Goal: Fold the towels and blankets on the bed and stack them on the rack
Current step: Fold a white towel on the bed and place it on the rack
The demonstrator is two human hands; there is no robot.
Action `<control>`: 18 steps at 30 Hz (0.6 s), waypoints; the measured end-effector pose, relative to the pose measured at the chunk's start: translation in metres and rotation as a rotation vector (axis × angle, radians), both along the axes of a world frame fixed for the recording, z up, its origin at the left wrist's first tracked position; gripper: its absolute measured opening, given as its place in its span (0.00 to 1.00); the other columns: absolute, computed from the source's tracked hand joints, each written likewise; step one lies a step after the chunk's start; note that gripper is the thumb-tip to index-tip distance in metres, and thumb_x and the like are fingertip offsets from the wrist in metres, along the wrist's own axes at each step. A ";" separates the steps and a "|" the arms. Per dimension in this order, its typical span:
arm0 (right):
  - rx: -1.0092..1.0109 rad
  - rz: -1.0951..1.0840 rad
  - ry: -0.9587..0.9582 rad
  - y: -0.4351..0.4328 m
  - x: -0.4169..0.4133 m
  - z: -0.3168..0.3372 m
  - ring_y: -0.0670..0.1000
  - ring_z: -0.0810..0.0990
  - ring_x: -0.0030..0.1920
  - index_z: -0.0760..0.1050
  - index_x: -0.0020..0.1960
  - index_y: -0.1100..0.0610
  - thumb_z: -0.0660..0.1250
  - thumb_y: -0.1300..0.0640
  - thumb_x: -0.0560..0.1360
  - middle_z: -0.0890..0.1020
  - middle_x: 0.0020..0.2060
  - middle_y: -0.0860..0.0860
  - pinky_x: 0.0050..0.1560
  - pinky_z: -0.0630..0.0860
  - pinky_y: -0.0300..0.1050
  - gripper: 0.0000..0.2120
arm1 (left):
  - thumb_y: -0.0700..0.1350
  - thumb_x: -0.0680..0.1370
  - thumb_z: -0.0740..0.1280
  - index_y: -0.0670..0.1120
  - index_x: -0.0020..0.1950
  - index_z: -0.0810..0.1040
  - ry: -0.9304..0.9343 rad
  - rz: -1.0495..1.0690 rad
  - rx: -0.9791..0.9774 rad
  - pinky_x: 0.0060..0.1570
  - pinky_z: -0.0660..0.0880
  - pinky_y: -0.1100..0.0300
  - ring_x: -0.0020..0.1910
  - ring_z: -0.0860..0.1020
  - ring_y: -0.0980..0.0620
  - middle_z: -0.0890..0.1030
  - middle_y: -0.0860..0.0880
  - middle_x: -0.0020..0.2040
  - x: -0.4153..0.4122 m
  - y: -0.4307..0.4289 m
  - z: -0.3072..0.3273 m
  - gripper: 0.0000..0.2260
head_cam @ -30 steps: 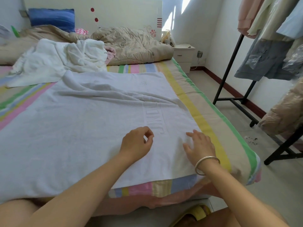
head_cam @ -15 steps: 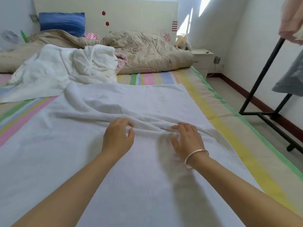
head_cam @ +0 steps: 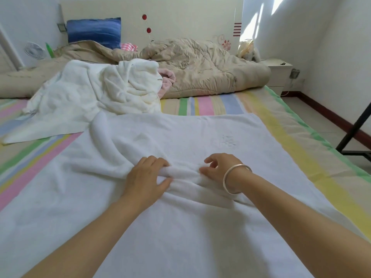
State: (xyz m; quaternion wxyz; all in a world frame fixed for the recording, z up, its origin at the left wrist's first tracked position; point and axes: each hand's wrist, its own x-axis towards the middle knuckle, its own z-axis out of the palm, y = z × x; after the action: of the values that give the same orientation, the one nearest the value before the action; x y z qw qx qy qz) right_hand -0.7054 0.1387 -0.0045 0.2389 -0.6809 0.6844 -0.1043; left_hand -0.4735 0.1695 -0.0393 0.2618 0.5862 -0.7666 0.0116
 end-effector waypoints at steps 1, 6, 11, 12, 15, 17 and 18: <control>0.017 0.021 -0.023 0.000 0.002 0.002 0.50 0.77 0.55 0.76 0.62 0.47 0.67 0.41 0.74 0.78 0.53 0.45 0.55 0.71 0.43 0.19 | 0.52 0.71 0.74 0.53 0.48 0.77 -0.007 -0.002 -0.025 0.38 0.75 0.56 0.45 0.75 0.52 0.75 0.56 0.44 0.000 0.001 -0.002 0.10; 0.038 0.078 -0.065 -0.008 0.017 0.001 0.48 0.76 0.52 0.75 0.59 0.47 0.67 0.38 0.73 0.77 0.50 0.44 0.54 0.71 0.43 0.19 | 0.57 0.70 0.70 0.52 0.39 0.70 0.011 0.040 -0.084 0.29 0.70 0.59 0.37 0.69 0.56 0.70 0.56 0.37 0.001 0.005 -0.012 0.12; 0.193 -0.052 -0.155 -0.024 0.042 0.007 0.57 0.78 0.56 0.79 0.59 0.54 0.52 0.45 0.82 0.80 0.57 0.54 0.60 0.72 0.49 0.20 | 0.52 0.68 0.73 0.53 0.37 0.66 0.057 0.034 -0.057 0.29 0.67 0.62 0.36 0.68 0.57 0.68 0.57 0.36 0.003 0.011 -0.017 0.15; 0.233 -0.035 -0.087 -0.029 0.045 0.008 0.58 0.77 0.58 0.76 0.63 0.55 0.52 0.47 0.83 0.79 0.59 0.55 0.60 0.72 0.49 0.20 | 0.55 0.68 0.71 0.53 0.37 0.66 0.072 0.026 -0.053 0.30 0.67 0.62 0.36 0.68 0.58 0.68 0.57 0.36 0.004 0.011 -0.017 0.14; 0.282 -0.031 0.071 -0.040 0.050 0.007 0.56 0.80 0.53 0.78 0.60 0.56 0.60 0.36 0.76 0.81 0.54 0.54 0.57 0.74 0.48 0.26 | 0.65 0.71 0.64 0.54 0.36 0.68 0.135 0.002 -0.032 0.31 0.69 0.63 0.36 0.72 0.58 0.71 0.57 0.36 0.007 0.010 -0.015 0.16; 0.331 0.015 0.113 -0.047 0.054 0.008 0.54 0.81 0.47 0.81 0.53 0.53 0.64 0.29 0.68 0.83 0.49 0.52 0.54 0.76 0.47 0.30 | 0.67 0.72 0.61 0.54 0.35 0.69 0.206 0.012 -0.023 0.33 0.69 0.64 0.37 0.74 0.58 0.74 0.57 0.35 0.009 0.006 -0.013 0.18; 0.358 0.050 0.123 -0.050 0.054 0.008 0.53 0.82 0.47 0.82 0.51 0.52 0.65 0.27 0.65 0.84 0.48 0.51 0.55 0.77 0.48 0.31 | 0.66 0.73 0.60 0.55 0.34 0.68 0.237 0.030 -0.028 0.33 0.68 0.65 0.36 0.75 0.58 0.74 0.57 0.34 0.010 0.004 -0.012 0.17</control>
State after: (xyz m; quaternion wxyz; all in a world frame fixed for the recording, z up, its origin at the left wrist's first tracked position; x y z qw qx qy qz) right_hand -0.6512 0.0890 0.0033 0.3166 -0.6494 0.6882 0.0669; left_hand -0.4640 0.1731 -0.0513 0.3588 0.5913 -0.7209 -0.0431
